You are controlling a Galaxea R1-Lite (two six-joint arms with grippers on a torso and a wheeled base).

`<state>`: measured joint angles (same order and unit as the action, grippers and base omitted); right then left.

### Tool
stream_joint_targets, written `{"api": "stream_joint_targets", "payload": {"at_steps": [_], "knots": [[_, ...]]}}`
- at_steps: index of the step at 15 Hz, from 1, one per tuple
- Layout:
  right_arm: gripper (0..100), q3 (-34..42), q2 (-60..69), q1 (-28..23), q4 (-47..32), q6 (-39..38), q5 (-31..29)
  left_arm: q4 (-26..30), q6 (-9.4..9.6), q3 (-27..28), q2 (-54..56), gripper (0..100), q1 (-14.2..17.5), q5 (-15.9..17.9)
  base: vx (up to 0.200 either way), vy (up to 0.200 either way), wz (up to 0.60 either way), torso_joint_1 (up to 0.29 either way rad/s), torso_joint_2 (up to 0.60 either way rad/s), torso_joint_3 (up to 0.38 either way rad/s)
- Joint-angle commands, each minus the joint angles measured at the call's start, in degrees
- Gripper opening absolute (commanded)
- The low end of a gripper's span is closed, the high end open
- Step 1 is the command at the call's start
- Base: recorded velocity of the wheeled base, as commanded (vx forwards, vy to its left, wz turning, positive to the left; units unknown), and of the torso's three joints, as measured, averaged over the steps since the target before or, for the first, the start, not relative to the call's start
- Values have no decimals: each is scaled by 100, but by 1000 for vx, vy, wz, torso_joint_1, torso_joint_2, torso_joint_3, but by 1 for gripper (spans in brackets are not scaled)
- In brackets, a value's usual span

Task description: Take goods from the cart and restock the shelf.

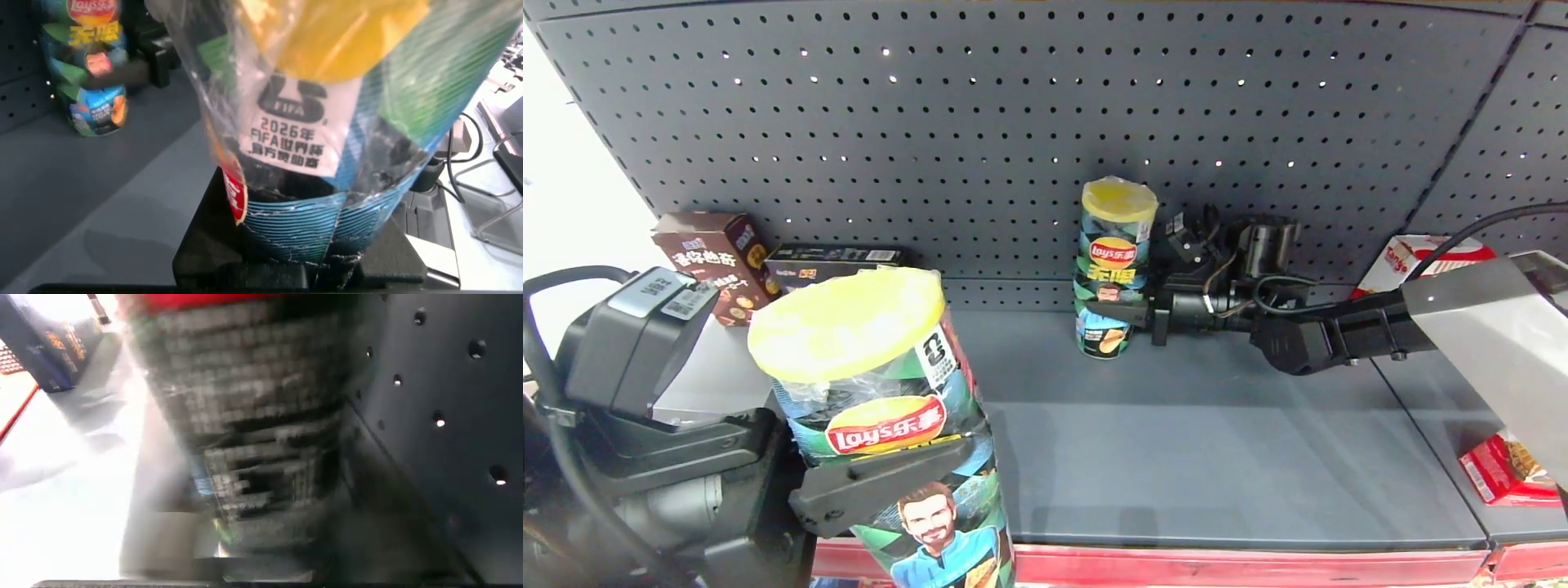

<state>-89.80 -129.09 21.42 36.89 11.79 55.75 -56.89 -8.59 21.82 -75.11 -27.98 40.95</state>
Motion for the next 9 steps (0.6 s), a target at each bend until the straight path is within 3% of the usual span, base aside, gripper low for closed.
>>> {"api": "stream_joint_targets", "payload": {"at_steps": [1, 6, 9], "knots": [[0, 6, 68, -33, -15, -1, 6, -6, -2, -11, 5, 0, 3, 1, 0, 0, 0, 0, 0, 0], [0, 164, 349, -15, -15, -1, 15, -6, -2, -11, -4, 0, 3, 1, 0, 0, 0, 0, 0, 0], [0, 902, 1070, 126, 46, -1, -117, -6, -2, -11, 5, 0, 12, 1, 0, 0, 0, 0, 0, 0]]}}
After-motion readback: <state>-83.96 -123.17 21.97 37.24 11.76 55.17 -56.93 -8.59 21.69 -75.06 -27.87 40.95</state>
